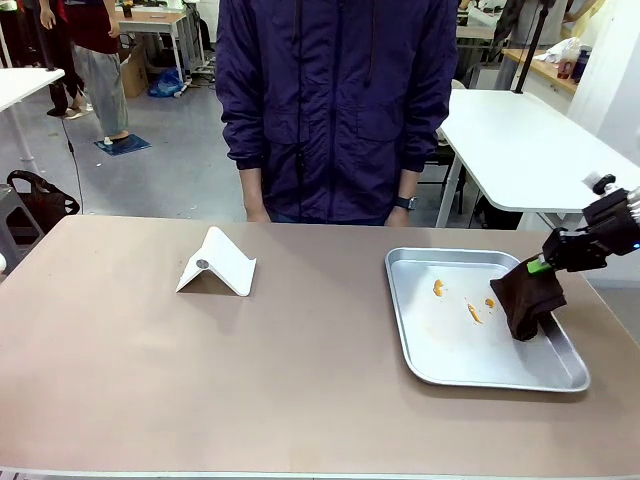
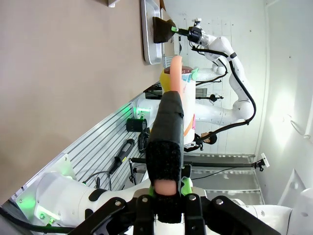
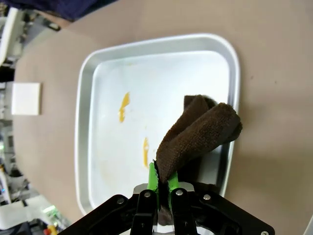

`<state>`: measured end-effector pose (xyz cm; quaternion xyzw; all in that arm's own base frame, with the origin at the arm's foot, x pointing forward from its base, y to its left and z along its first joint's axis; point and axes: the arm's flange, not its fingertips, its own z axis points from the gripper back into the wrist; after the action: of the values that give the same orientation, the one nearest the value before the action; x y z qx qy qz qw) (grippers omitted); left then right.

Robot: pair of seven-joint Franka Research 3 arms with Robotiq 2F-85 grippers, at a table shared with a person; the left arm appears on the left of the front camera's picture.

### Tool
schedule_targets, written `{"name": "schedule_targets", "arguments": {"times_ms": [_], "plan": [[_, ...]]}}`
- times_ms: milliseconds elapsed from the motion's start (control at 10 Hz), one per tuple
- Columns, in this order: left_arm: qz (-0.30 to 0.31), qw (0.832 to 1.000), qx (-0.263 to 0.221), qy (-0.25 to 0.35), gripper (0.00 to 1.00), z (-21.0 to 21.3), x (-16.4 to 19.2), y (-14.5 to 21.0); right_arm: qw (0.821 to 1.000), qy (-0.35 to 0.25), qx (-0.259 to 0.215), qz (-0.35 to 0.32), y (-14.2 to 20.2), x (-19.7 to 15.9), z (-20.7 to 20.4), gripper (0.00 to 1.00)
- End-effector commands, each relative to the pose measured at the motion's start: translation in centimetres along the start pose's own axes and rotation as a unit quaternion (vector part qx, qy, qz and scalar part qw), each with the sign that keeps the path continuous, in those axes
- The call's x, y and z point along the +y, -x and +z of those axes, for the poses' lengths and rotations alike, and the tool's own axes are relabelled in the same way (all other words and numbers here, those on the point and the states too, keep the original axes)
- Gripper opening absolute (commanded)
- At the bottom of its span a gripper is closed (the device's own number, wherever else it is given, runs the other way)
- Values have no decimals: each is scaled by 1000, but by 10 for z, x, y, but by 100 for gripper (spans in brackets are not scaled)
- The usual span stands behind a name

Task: Clean the surface of the table.
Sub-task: Clean the area not pointed to by the person.

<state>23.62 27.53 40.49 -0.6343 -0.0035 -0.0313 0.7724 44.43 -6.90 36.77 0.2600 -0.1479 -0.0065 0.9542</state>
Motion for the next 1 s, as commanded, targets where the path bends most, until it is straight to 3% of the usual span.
{"name": "schedule_targets", "arguments": {"times_ms": [0,300,900], "plan": [[5,1000,-7,6,18,-1,-6,-1,1000,1,-5,-3,-8,1,-24,9],[5,1000,-7,6,18,-1,-6,-1,1000,-21,-4,-14,-7,-4,-63,9],[5,1000,-7,6,18,-1,-6,-1,998,-42,49,-2,0,7,-110,9]]}}
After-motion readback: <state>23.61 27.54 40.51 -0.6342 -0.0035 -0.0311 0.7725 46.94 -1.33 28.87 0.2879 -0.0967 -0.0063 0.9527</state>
